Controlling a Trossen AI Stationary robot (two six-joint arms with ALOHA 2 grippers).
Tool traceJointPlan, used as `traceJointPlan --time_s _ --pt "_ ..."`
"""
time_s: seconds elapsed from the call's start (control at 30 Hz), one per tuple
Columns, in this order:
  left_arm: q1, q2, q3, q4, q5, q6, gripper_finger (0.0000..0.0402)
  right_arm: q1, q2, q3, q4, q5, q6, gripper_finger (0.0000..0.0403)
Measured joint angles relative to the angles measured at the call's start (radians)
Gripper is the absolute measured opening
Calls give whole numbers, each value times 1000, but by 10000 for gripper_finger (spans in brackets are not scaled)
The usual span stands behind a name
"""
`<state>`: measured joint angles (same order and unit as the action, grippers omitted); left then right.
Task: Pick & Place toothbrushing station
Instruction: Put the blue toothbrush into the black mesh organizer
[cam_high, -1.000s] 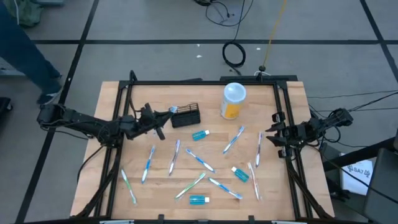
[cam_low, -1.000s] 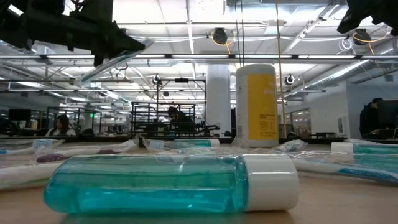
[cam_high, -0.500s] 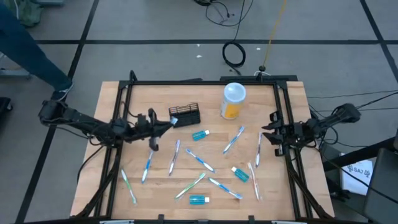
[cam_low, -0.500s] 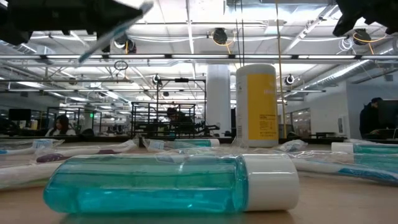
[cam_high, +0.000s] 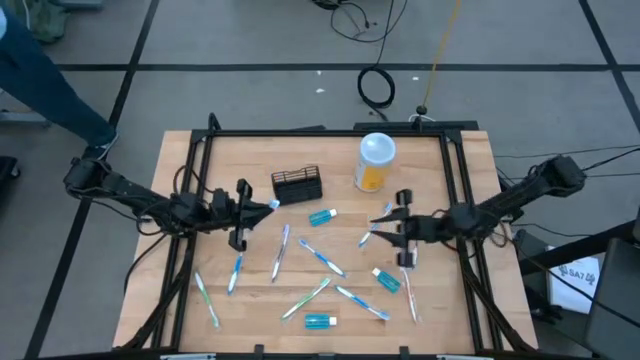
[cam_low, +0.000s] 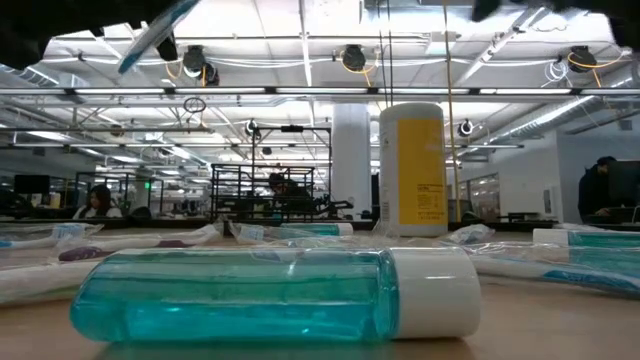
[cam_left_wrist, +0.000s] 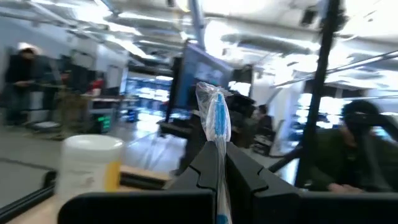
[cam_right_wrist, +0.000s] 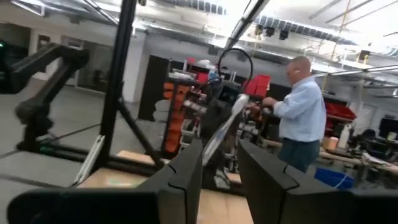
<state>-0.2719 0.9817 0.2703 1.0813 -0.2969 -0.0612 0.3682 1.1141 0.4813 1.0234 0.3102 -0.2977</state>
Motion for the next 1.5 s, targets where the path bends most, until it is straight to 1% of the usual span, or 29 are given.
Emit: traceJointPlan --time_s 0.1,0.23,0.3,0.37,0.47,0.53,0.67,0.83,0.9,1.07,1.23,1.3,1.43,1.5 --pt "-25 0 0 48 32 1 3 -31 139 103 -1 -3 -6 105" --pt "-60 0 0 83 38 18 6 -77 312 225 -4 -38 -1 125" --pt "-79 0 0 96 39 37 4 -100 387 279 -2 -76 10 136" --pt "-92 0 0 100 38 52 4 -123 461 336 -5 -124 60 148" --pt "-97 0 0 101 35 59 6 -153 553 416 -5 -202 135 166" --pt "-97 0 0 102 24 55 4 -166 604 459 -2 -230 152 177" --pt "-97 3 0 103 -16 53 6 -183 685 507 -8 -233 155 192" --pt "-93 86 34 98 -80 60 4 -210 718 524 -4 -233 156 199" --pt "-89 135 78 99 -76 82 5 -217 718 524 -10 -233 172 198" --pt "-86 274 180 86 -63 156 5 -223 718 524 -9 -236 284 195" --pt "-86 369 253 92 -61 149 3 -222 718 524 -3 -239 334 195" --pt "-86 408 280 92 -63 134 5 -222 718 524 0 -278 335 195" --pt "-86 471 327 96 -67 157 3 -221 717 524 48 -394 337 195" --pt "-86 497 346 91 -60 167 5 -220 716 525 58 -402 337 194"
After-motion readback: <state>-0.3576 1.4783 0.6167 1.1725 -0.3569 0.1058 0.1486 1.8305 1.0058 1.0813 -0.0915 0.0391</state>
